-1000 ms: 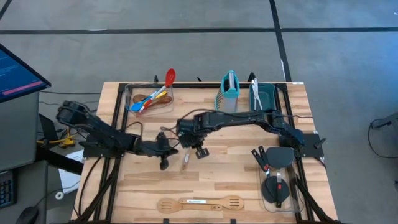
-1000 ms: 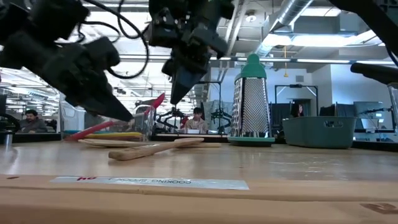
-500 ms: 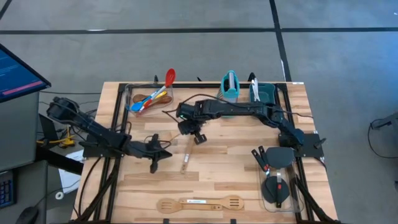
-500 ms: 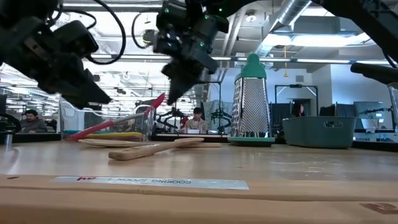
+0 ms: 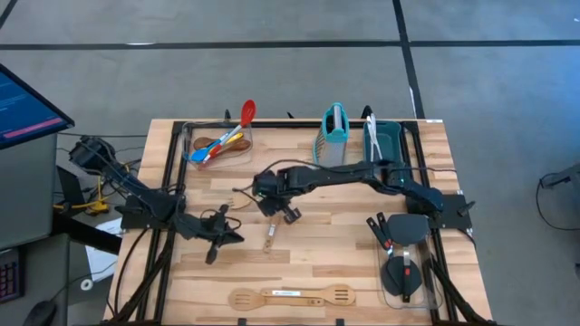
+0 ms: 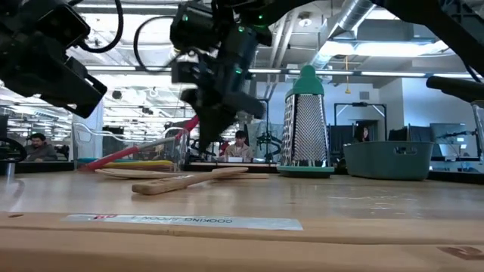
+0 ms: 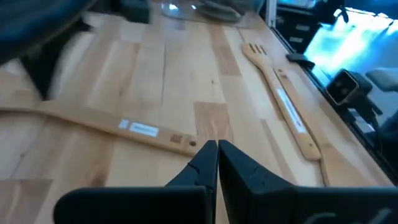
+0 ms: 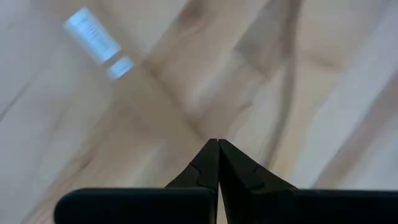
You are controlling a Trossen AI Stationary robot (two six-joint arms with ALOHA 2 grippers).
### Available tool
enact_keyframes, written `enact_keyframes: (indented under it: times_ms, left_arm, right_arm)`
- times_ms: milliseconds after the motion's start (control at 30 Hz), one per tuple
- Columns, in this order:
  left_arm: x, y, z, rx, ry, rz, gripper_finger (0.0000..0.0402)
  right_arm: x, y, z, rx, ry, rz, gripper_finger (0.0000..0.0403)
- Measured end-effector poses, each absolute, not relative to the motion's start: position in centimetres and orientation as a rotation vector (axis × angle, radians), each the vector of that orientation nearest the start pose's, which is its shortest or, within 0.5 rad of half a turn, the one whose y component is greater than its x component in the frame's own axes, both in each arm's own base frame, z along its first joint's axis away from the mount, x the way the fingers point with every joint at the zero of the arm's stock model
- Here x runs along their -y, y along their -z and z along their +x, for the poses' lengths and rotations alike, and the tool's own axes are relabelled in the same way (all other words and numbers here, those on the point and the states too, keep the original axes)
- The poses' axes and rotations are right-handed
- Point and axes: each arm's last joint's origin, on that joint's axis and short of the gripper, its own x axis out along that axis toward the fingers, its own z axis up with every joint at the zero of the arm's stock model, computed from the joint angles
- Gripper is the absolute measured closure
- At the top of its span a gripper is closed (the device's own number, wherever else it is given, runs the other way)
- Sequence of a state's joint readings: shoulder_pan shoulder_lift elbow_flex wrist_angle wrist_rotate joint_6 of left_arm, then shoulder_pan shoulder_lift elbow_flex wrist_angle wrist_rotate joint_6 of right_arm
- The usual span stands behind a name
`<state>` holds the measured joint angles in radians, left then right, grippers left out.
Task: Pick & Place Kitchen Items
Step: Put the wooden spoon into the left transparent bin
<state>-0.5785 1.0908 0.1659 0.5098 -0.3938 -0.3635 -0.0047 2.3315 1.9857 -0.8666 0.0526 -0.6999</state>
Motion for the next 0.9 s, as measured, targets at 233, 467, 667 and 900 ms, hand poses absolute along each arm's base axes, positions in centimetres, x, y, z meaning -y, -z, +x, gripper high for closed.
enact_keyframes:
  times_ms: [233, 467, 667, 900]
  left_arm:
    - [8.8, -13.9, 15.7, -0.397, 0.083, -0.154, 0.0401]
    - [8.8, -13.9, 15.7, -0.395, 0.082, -0.155, 0.0401]
    - [8.8, -13.9, 15.7, -0.395, 0.081, -0.157, 0.0401]
    - [8.8, -13.9, 15.7, -0.395, 0.071, -0.184, 0.0401]
  right_arm:
    - [0.2, -17.2, 48.3, -1.234, -0.364, -0.693, 0.0403]
    - [-0.1, -17.4, 48.4, -1.223, -0.321, -0.679, 0.0400]
    - [-0.8, -17.4, 48.4, -1.220, -0.329, -0.686, 0.0344]
    - [-1.9, -17.4, 48.3, -1.223, -0.337, -0.689, 0.0268]
